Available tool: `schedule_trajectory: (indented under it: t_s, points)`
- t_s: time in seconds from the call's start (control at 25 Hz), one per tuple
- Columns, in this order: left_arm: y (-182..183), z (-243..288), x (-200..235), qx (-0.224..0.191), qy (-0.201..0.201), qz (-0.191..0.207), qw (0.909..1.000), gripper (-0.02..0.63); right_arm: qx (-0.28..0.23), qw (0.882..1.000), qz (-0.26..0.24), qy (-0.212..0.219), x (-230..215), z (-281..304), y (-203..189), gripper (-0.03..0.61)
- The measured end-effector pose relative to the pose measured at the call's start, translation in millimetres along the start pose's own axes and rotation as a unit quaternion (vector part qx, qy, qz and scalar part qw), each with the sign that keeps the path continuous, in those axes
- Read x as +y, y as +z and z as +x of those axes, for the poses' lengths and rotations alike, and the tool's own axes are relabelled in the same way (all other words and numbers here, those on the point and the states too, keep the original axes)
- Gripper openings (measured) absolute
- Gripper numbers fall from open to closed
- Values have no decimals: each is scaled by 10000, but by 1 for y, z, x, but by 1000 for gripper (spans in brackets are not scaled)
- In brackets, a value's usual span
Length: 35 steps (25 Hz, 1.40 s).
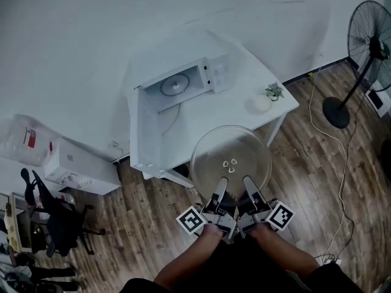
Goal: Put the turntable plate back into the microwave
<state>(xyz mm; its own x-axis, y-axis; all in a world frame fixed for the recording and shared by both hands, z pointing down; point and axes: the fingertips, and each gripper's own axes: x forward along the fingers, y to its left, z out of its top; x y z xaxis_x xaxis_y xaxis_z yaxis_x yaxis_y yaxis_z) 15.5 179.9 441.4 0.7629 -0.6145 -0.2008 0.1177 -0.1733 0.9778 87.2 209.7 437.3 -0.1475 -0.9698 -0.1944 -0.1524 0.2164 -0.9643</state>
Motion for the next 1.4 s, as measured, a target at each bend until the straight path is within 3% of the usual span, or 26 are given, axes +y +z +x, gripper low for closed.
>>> schedule_trajectory:
  t_s: [0.32,0.68,1.4]
  points:
    - [24,26,15,-325,89,83,9994,41,315,9994,126,12,-18,38,11,52]
    - [88,66,36,-633,182,59,9978,41,637,9976,273,-54,-45,116,12,52]
    - [201,137,63,-743,300,-25,9968,41,765,9964,278,-251,-80,250,12,51]
